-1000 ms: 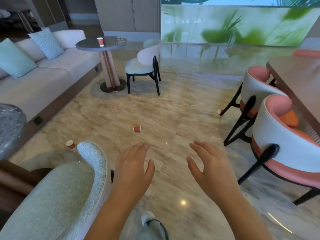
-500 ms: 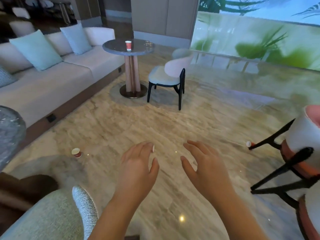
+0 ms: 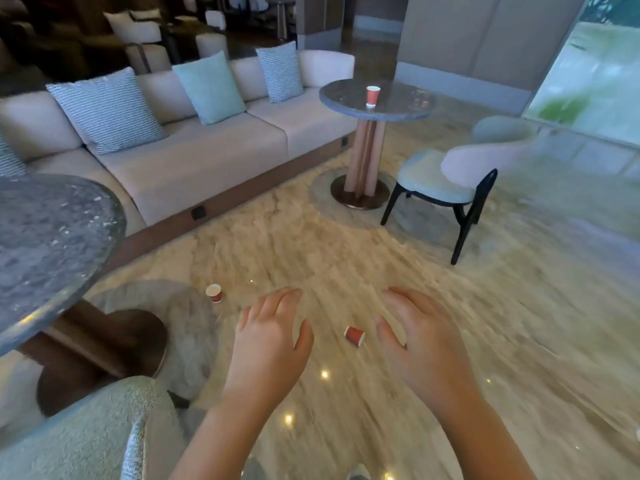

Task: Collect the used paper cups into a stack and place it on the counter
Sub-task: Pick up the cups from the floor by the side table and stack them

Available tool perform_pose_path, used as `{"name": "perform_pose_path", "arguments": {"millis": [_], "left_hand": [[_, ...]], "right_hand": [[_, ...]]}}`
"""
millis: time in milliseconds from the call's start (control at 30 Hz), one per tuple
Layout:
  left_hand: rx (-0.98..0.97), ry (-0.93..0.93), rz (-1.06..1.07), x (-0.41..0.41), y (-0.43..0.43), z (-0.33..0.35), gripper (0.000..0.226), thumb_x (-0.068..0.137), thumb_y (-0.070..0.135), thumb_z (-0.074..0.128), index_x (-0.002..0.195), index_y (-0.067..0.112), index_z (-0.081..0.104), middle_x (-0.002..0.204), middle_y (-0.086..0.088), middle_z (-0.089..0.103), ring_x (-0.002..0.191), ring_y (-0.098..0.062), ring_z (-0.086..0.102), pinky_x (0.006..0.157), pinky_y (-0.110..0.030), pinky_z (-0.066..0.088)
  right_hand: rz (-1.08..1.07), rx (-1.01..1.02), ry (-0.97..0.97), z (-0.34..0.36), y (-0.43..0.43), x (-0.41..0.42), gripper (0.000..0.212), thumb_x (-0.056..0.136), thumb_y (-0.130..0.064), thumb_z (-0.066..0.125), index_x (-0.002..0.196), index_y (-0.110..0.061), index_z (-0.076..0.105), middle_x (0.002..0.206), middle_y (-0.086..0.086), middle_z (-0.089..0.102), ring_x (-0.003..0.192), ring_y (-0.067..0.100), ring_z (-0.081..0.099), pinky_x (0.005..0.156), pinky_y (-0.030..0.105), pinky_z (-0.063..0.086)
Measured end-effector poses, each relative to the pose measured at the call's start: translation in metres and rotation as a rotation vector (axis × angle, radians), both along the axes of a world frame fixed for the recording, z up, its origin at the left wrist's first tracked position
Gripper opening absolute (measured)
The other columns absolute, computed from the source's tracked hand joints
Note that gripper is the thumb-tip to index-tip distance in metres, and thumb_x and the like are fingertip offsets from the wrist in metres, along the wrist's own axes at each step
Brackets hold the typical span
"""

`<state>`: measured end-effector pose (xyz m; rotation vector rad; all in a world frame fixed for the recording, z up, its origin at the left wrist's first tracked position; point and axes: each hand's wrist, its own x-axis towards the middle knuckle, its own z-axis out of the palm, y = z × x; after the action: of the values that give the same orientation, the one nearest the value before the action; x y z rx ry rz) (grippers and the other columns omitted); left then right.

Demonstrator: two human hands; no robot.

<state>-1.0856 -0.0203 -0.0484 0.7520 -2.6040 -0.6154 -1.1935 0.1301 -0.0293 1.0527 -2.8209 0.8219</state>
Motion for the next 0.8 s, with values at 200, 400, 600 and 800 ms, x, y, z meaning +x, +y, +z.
{"name": "perform_pose_path", "arguments": {"millis": [200,400,600,800], "left_hand": [[-0.019,0.025,0.166,-0.074,-0.024,0.015,0.04,0.088,0.02,0.058,0.127,0.014,0.054,0.13,-0.002,0.056,0.121,-0.024,0.049,0.1,-0.032,0.03],[0.03,-0.085,0.396,-0.081,-0.069,0.0,0.04,0.085,0.017,0.062,0.124,0.012,0.057,0.128,-0.003,0.058,0.116,-0.027,0.053,0.098,-0.038,0.035],[0.046,-0.09,0.532,-0.094,-0.146,-0.014,0.039,0.081,0.014,0.066,0.119,0.009,0.06,0.123,-0.007,0.061,0.11,-0.032,0.056,0.094,-0.042,0.039],[0.043,-0.021,0.599,-0.106,-0.233,-0.015,0.035,0.079,0.01,0.069,0.113,0.006,0.062,0.119,-0.01,0.063,0.109,-0.034,0.057,0.091,-0.042,0.04]], "right_hand": [[0.143,-0.015,0.062,0.012,-0.048,-0.097,0.035,0.083,-0.023,0.061,0.116,-0.011,0.06,0.119,0.005,0.062,0.109,0.024,0.057,0.093,0.04,0.045],[0.338,0.006,0.012,-0.007,-0.124,-0.138,0.031,0.081,-0.017,0.066,0.11,-0.006,0.064,0.113,0.008,0.065,0.108,0.026,0.058,0.092,0.042,0.047],[0.449,0.038,0.034,-0.02,-0.214,-0.16,0.032,0.077,-0.017,0.07,0.107,-0.007,0.065,0.111,0.008,0.066,0.105,0.026,0.06,0.088,0.044,0.05],[0.543,0.09,0.099,-0.01,-0.315,-0.172,0.033,0.084,-0.024,0.061,0.114,-0.011,0.062,0.12,0.004,0.061,0.111,0.023,0.056,0.095,0.037,0.04]]}}
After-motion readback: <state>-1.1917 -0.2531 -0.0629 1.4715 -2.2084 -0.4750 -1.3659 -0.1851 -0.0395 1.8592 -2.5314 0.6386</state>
